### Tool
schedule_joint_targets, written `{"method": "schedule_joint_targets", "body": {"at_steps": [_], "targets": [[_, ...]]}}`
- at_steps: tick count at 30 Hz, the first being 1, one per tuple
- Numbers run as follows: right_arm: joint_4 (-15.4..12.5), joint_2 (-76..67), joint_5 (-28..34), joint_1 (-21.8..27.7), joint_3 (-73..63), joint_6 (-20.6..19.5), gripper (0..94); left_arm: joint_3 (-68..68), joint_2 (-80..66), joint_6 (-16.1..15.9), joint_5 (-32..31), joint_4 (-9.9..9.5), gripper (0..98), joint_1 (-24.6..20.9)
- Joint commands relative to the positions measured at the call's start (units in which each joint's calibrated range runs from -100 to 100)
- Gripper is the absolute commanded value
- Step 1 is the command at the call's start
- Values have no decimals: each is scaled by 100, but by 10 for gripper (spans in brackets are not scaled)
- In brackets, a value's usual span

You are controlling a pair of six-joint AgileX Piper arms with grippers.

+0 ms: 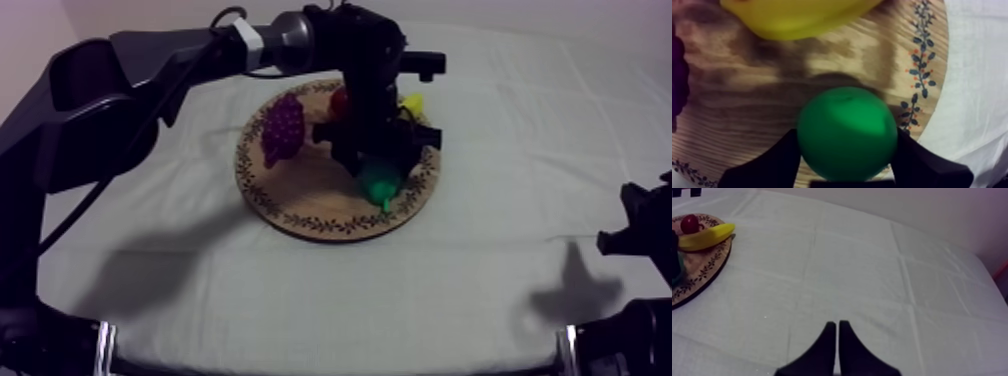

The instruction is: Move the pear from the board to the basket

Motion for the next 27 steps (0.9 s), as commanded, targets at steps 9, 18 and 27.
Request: {"method": "schedule_joint_targets", "body": {"at_steps": [9,18,27], "targets": [[0,-1,0,0,-1,2,3,539,-920,78,-27,-221,529,-157],[0,-1,0,0,-1,3,3,751,-2621,329,612,-867,529,-514],[0,-1,0,0,-1,3,3,1058,-3984,284,922,-1585,529,-1242]]}}
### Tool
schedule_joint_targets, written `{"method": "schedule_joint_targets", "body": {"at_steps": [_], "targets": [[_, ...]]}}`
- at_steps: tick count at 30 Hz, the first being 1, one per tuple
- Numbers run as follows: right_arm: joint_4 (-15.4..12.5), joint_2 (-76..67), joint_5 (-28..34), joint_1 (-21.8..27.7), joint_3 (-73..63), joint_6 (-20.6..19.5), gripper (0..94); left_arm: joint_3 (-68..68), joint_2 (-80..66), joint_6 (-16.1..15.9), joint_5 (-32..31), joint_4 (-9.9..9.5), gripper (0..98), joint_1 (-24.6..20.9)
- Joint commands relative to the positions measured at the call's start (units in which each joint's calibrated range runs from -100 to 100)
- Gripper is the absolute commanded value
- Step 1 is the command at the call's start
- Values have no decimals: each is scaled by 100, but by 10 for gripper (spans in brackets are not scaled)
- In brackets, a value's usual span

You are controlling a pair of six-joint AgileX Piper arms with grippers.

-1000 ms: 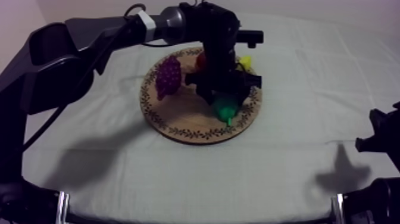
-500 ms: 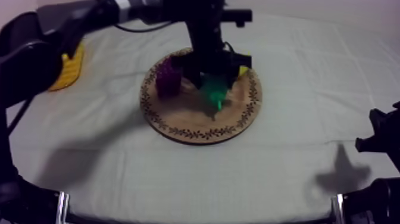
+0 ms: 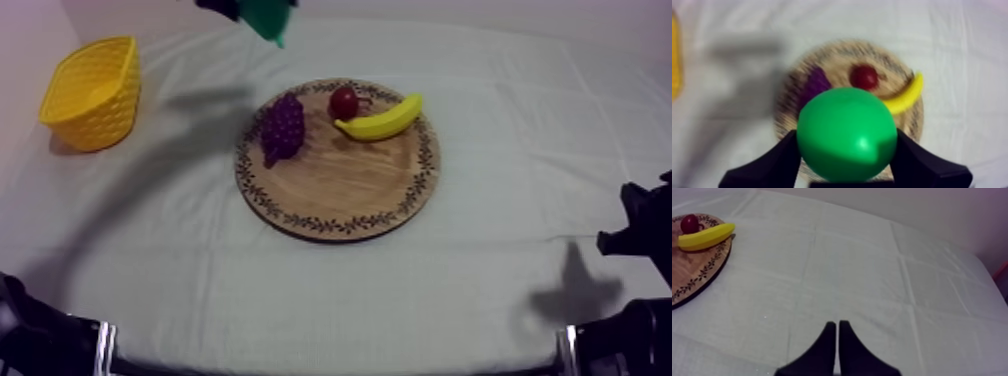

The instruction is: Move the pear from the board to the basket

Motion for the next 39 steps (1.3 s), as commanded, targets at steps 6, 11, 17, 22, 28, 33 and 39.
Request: {"method": "schedule_joint_targets", "body": {"at_steps": [6,11,17,22,28,33,39], "targets": [[0,-1,0,0,-1,2,3,533,-872,-71,1,-378,537,-832],[0,-1,0,0,-1,2,3,688,-1036,-122,-12,-529,537,-1306],[0,-1,0,0,-1,2,3,890,-910,-156,-170,-632,536,-1744],[0,-1,0,0,-1,2,3,1061,-623,-192,-430,-666,540,-2089],[0,-1,0,0,-1,2,3,899,-71,-247,-666,-751,545,-2412],[0,-1,0,0,-1,2,3,698,408,-273,-807,-802,547,-2603],[0,-1,0,0,-1,2,3,630,797,-262,-972,-821,533,-2752]]}}
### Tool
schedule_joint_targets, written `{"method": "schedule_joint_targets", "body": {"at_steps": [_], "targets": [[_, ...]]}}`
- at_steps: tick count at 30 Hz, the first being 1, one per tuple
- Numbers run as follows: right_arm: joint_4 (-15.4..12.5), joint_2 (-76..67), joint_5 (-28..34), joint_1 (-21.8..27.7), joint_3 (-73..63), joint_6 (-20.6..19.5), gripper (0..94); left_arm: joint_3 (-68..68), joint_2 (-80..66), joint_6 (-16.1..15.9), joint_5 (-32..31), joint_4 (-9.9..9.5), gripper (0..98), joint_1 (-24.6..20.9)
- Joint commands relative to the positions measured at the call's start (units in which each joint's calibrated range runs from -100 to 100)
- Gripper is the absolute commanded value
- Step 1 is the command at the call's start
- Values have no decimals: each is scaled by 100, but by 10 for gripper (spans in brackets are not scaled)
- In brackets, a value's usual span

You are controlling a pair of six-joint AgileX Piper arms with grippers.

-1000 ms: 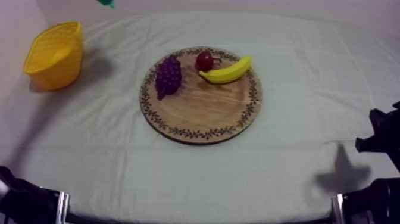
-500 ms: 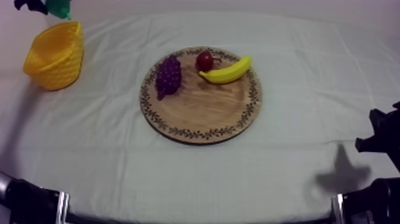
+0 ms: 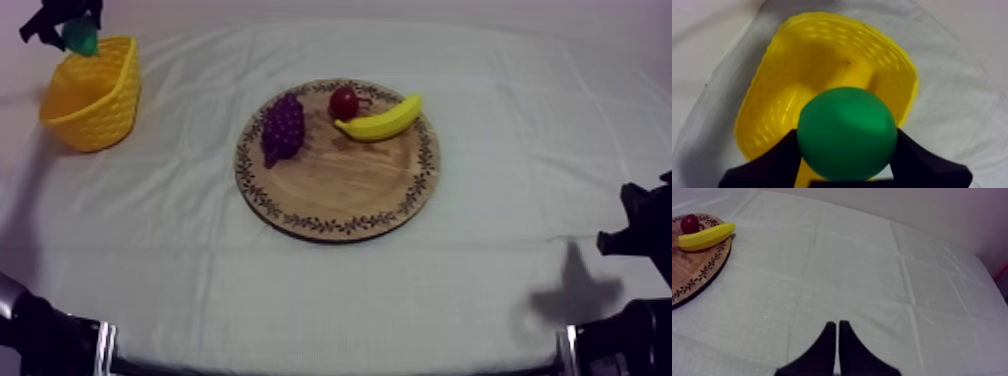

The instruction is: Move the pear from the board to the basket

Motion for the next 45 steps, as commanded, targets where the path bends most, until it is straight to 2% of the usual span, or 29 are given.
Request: {"method": "schedule_joint_targets", "body": {"at_steps": [1,4,9,14,25,36,45], "targets": [[0,-1,0,0,-1,2,3,49,90,12,-86,-17,534,-12],[0,-1,0,0,-1,2,3,152,192,43,-199,-61,572,-4],[0,-1,0,0,-1,2,3,321,300,120,-290,-53,786,-75],[0,-1,0,0,-1,2,3,326,357,104,-286,-40,834,-142],[0,-1,0,0,-1,2,3,930,-609,117,-543,1,788,-77],[0,-1,0,0,-1,2,3,2055,-2796,-220,-1193,97,657,235],[0,-1,0,0,-1,2,3,2937,-4362,-282,-1428,106,564,627]]}}
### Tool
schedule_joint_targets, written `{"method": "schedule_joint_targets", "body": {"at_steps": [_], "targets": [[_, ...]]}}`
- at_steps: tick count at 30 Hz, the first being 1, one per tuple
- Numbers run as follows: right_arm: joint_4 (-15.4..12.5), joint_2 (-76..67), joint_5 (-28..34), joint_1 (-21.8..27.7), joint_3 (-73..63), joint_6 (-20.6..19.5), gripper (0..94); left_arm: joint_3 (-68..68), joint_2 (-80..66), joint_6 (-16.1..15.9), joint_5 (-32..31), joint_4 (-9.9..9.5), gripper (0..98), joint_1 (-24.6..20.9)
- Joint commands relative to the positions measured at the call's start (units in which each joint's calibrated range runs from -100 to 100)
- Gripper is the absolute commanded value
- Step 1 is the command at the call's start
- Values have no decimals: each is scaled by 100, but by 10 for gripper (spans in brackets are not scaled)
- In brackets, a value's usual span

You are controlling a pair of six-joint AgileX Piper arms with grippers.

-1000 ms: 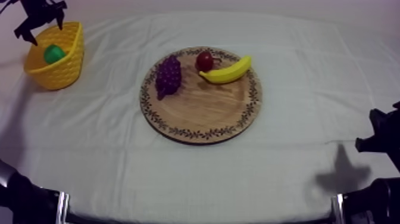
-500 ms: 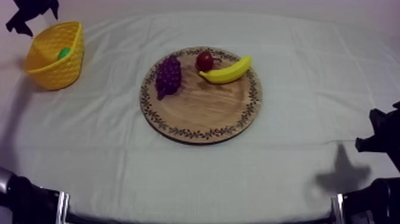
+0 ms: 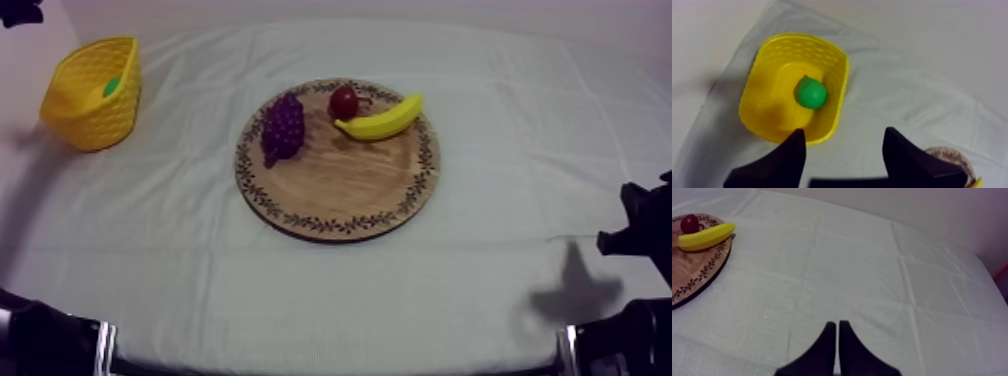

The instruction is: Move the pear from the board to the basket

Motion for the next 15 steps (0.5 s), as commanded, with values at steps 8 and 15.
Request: {"method": "schedule_joint_targets", "body": {"at_steps": [8,15], "targets": [[0,-1,0,0,-1,2,3,960,-1594,-235,-133,33,430,351],[0,-1,0,0,-1,2,3,1979,-2806,-251,-314,23,330,380]]}}
